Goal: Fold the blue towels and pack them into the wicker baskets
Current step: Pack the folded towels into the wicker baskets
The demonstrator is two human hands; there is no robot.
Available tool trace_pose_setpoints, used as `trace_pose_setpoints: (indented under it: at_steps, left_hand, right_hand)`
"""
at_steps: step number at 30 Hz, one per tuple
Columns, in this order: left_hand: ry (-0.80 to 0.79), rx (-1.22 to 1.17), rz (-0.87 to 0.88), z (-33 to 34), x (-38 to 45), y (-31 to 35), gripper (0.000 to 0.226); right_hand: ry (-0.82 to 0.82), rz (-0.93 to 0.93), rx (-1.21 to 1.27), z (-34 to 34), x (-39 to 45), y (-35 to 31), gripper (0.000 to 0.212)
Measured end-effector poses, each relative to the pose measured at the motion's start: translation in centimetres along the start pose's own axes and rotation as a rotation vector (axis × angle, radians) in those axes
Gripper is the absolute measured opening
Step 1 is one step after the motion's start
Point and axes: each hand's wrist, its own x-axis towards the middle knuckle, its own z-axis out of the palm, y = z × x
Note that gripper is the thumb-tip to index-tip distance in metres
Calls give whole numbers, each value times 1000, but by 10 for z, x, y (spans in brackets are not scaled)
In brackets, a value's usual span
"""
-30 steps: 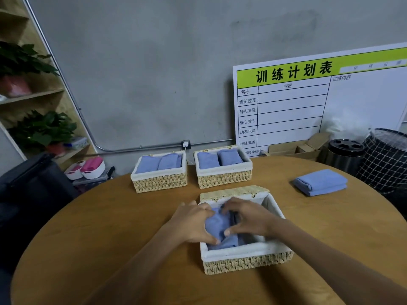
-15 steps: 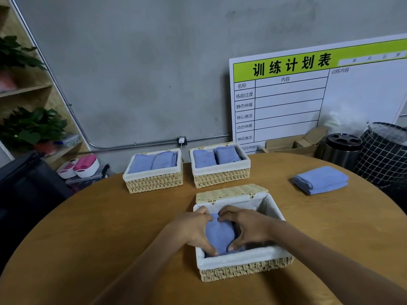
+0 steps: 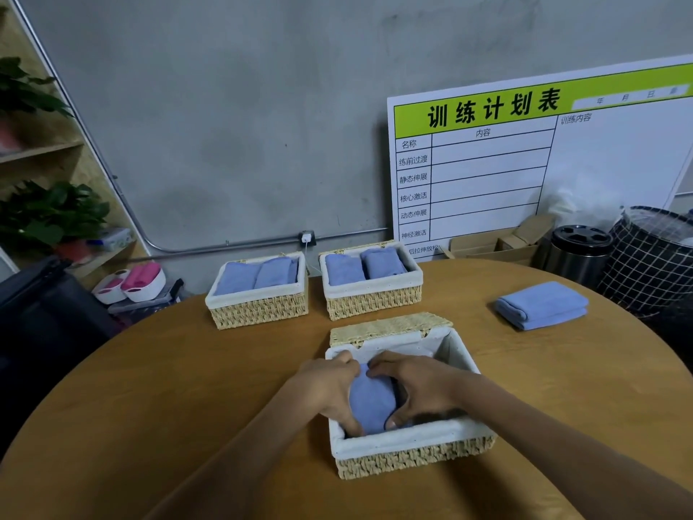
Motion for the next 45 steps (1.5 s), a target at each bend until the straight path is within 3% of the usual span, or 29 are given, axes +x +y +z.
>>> trace_pose_setpoints:
  at_steps: [2,4,7,9,11,13,15,20,27,32,36,39,43,45]
  left_hand:
    - [-80,-15,-19,-14,-2,-4,96]
    - [-83,-6,-22,-37,-2,-6,66]
    - [231,-28,-29,-73,5,-1,22]
    - [436,-25,-22,-94,19,14,20]
    - [496,-73,30,-109,43,37,25]
    - [495,-269,116,-117,74,64,24]
    - [485,-400,213,-126,108,93,21]
    - [408,-455,290,-134,205,168,27]
    - [287,-478,255,-118,306,206,45]
    - [206,-770,191,-114,328,212,48]
    - [58,-1122,173,-111,314,210,53]
    - [-13,-1277,198,-108,299,202,63]
    - [32,-1346,228,-113,264,190,42]
    - [121,-1375,244,-117,238,181,39]
  right_hand:
    - [31,1,39,-9,-3,0,78]
    - [145,17,111,-26,-9,3,60]
    - [441,114,256,-59,-28,22,27]
    - [655,190,281,-79,-44,43,15]
    - [779,344,192,-88,-62,77,8]
    - [777,553,37,-89,-80,116,17]
    - [671,743,-111,-86,-93,149,28]
    - [626,943,-133,-75,-97,210,32]
    - [804,826,-18,-65,-76,256,25]
    - [811,694,67,-65,-83,267,6]
    - [821,560,289,-58,-92,266,22]
    - [885,456,492,-56,-99,256,21]
    - [992,504,650,-63,-96,226,24]
    - [966,540,736,-71,-95,205,46]
